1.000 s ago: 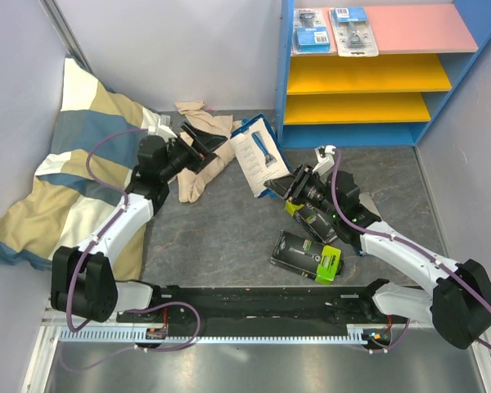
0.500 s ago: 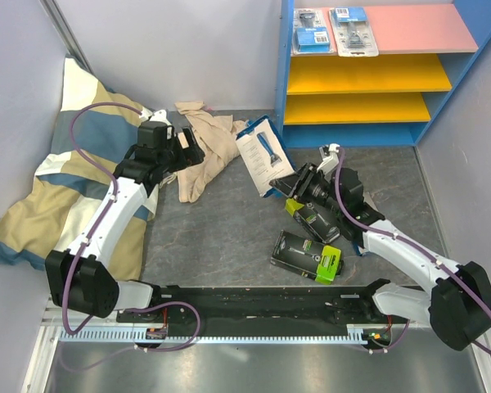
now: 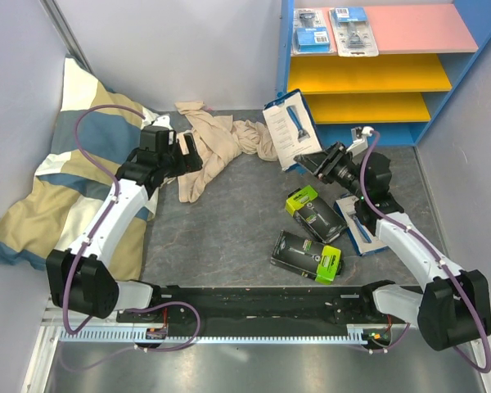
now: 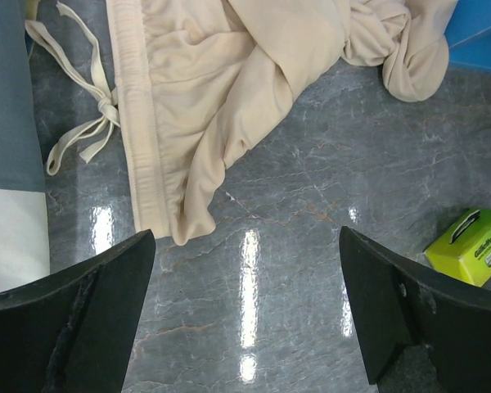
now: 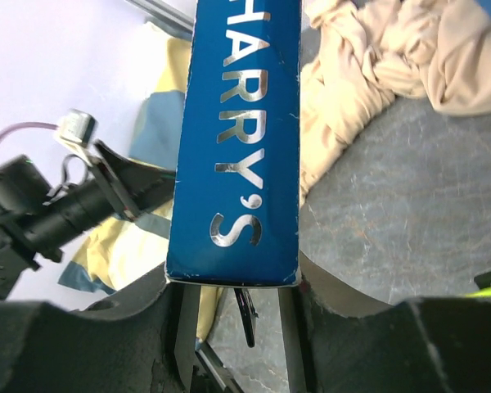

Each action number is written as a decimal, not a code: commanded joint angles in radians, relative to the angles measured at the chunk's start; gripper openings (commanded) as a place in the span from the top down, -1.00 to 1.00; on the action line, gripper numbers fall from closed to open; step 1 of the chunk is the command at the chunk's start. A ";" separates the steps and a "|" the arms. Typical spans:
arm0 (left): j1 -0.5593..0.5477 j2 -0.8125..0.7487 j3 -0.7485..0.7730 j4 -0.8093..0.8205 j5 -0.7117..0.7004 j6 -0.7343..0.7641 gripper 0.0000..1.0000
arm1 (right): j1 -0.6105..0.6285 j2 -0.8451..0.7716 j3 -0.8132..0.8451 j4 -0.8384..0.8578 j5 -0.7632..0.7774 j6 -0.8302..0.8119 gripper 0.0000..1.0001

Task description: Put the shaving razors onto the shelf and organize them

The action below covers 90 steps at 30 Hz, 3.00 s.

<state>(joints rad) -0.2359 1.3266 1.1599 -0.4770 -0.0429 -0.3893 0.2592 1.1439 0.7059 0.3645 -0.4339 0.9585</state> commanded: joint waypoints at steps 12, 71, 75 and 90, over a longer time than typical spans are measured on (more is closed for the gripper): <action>0.001 0.048 -0.012 0.038 0.037 0.053 -1.00 | -0.235 -0.013 0.162 0.057 -0.186 0.051 0.59; 0.001 0.056 -0.086 0.081 0.109 0.033 -0.99 | -0.650 0.798 1.431 -0.256 -0.417 0.260 0.62; 0.003 0.054 -0.095 0.081 0.113 0.032 -0.99 | -0.652 0.818 1.428 -0.272 -0.422 0.246 0.61; 0.001 0.056 -0.100 0.083 0.127 0.021 -0.99 | -0.658 0.930 1.503 -0.283 -0.457 0.287 0.32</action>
<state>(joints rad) -0.2359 1.4055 1.0599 -0.4313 0.0631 -0.3759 -0.3965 2.0594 2.1662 0.0486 -0.8761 1.2327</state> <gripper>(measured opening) 0.996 0.458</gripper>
